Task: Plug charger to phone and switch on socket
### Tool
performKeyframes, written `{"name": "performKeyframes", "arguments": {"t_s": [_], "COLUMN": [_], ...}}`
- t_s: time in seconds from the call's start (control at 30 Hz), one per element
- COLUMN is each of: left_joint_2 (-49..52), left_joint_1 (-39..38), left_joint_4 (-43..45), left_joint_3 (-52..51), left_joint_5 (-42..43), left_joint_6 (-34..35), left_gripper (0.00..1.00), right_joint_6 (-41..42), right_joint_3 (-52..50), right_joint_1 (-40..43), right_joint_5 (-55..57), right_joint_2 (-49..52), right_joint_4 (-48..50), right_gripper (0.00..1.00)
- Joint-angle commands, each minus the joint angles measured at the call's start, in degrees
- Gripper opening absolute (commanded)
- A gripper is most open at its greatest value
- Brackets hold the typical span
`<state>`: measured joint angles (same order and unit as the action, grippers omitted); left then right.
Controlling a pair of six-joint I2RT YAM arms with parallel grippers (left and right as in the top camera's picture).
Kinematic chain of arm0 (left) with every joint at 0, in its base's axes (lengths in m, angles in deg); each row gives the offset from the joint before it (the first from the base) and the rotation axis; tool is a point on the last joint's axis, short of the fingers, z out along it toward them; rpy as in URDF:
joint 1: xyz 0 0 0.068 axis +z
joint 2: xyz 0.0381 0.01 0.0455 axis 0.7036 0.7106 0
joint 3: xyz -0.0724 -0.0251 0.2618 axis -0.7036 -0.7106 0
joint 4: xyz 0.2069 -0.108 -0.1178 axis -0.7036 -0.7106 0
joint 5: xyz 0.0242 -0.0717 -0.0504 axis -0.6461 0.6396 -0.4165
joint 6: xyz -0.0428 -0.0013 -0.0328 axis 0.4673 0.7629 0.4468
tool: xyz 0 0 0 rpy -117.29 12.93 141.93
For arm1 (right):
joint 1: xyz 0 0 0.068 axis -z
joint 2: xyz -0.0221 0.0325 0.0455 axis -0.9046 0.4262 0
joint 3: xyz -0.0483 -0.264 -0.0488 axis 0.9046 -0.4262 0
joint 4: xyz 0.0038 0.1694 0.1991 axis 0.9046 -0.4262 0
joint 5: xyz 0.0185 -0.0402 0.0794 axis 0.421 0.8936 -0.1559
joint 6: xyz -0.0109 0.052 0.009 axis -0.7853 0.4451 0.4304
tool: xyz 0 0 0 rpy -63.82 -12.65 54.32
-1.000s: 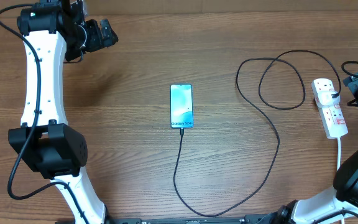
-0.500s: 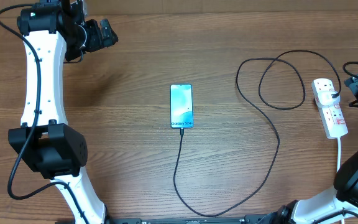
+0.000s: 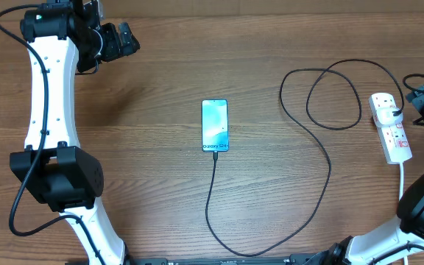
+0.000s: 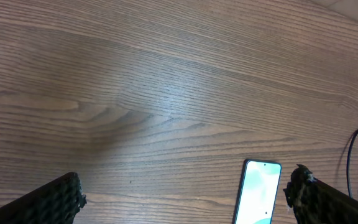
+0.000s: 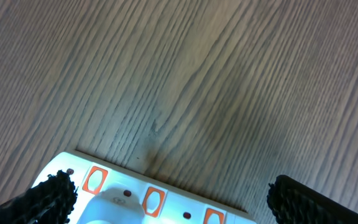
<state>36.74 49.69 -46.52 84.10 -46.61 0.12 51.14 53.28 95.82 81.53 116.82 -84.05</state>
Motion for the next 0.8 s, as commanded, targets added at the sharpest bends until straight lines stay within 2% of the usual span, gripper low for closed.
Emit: {"name": "performKeyframes", "arguments": {"t_s": [0.0,0.77], "left_joint_2": [-0.6,-0.6], "left_joint_1": [-0.1,-0.1], "left_joint_4": [0.0,0.0], "left_joint_3": [0.6,0.6], "left_joint_5": [0.5,0.5], "left_joint_6": [0.4,0.4], "left_gripper": [1.00,1.00], "right_joint_6": [-0.7,-0.7], "right_joint_3": [0.0,0.0], "right_joint_1": [0.2,0.2], "right_joint_5": [0.7,2.8], "right_joint_2": [0.4,0.4], "right_joint_4": [0.9,-0.4], "right_gripper": [1.00,0.99]}}
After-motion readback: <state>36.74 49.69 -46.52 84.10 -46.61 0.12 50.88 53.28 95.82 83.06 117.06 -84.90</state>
